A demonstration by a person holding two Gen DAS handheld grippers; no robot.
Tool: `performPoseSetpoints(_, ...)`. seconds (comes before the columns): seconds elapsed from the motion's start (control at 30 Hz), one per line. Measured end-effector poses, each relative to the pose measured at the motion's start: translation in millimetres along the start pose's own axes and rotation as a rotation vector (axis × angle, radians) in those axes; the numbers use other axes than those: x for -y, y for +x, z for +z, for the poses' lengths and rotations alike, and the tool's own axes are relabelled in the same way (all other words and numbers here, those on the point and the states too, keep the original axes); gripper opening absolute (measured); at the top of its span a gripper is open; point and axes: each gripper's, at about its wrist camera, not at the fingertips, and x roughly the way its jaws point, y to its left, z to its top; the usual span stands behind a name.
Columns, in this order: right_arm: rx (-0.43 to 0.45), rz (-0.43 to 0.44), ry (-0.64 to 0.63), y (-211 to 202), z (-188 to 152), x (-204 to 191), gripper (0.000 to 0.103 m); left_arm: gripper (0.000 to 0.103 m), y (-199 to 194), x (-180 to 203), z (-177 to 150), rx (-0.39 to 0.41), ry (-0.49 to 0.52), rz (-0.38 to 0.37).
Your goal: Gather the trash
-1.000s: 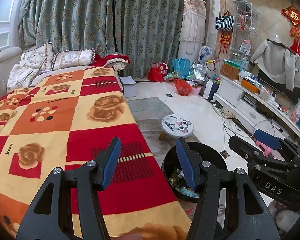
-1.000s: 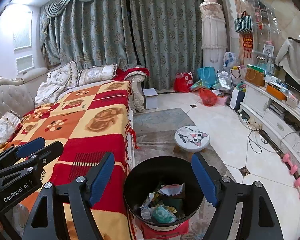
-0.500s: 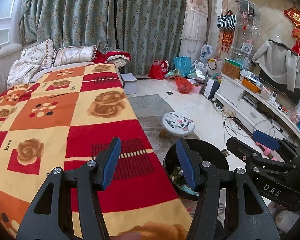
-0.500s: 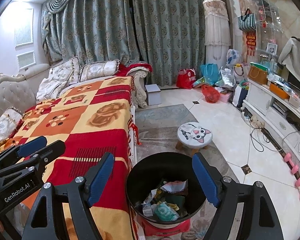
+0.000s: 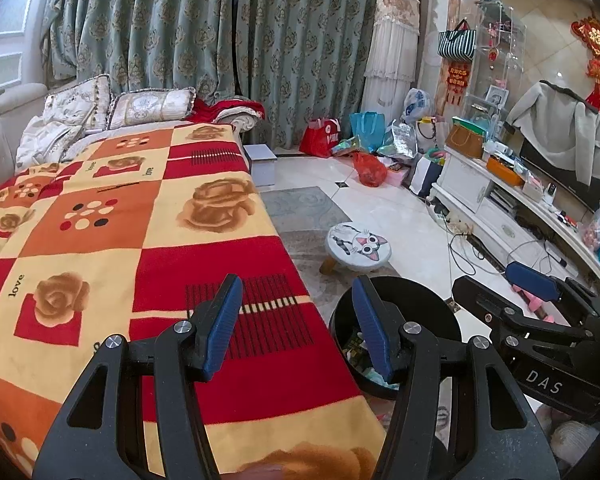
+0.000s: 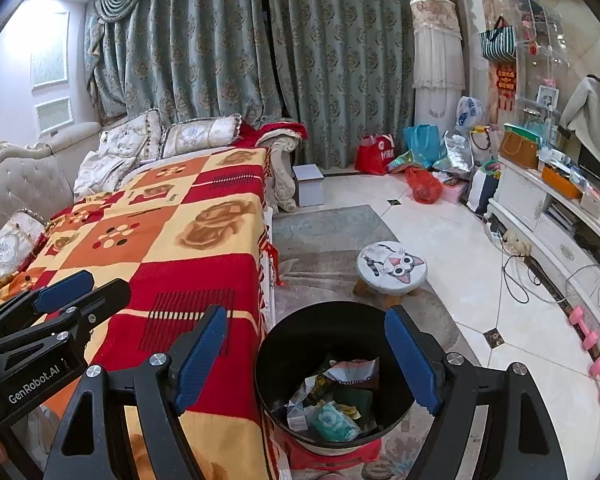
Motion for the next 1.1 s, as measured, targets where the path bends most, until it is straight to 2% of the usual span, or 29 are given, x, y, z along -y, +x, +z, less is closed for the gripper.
performPoseSetpoints(1.1, -0.043, -0.002, 0.007, 13.7, -9.8, 10.4, 0.081, 0.056, 8.7, 5.1, -5.5, -0.029, -0.018, -0.007)
